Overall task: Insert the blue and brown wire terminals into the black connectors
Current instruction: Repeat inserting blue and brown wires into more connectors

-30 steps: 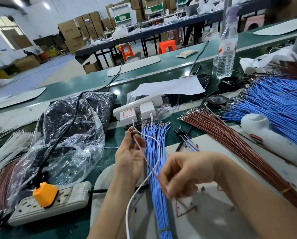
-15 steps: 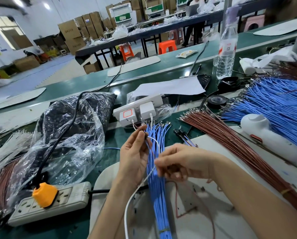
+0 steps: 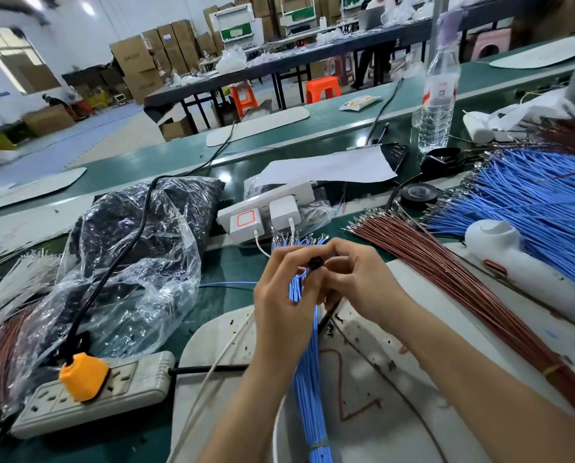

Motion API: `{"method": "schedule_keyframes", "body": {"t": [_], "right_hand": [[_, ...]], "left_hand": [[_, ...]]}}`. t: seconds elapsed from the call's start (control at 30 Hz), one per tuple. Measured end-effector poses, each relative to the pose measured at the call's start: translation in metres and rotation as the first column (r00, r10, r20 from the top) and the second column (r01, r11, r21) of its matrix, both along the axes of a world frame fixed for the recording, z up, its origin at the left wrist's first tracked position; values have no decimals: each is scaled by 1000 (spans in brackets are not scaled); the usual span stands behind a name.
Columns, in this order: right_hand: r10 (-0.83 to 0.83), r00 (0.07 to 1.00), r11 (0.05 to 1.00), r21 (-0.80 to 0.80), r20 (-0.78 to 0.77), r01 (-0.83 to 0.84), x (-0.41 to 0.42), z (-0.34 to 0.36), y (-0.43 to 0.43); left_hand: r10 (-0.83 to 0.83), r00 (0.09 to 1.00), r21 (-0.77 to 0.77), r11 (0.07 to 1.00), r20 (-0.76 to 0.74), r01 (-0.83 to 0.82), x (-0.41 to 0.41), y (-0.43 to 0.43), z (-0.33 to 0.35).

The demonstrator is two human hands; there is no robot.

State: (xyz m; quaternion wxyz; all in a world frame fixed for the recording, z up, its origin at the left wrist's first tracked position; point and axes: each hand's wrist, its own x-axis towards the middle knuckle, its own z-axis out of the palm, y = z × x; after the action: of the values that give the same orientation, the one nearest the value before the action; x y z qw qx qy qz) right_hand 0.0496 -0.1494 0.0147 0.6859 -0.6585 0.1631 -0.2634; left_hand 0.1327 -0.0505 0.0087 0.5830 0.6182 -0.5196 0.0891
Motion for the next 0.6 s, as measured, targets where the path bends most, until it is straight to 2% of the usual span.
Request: {"method": "schedule_keyframes", "body": {"t": [0.17, 0.33, 0.6], "right_hand": [[-81, 996, 980, -177, 43, 87, 3, -3, 2], [-105, 993, 968, -221, 60, 116, 3, -6, 0], [-120, 992, 963, -240, 38, 126, 3, -7, 0]], "left_hand": [[7, 985, -27, 1000, -173, -12, 0, 2, -1], [-4, 994, -48, 999, -112, -1, 0, 1, 1], [-20, 991, -58, 998, -133, 13, 0, -1, 0]]}}
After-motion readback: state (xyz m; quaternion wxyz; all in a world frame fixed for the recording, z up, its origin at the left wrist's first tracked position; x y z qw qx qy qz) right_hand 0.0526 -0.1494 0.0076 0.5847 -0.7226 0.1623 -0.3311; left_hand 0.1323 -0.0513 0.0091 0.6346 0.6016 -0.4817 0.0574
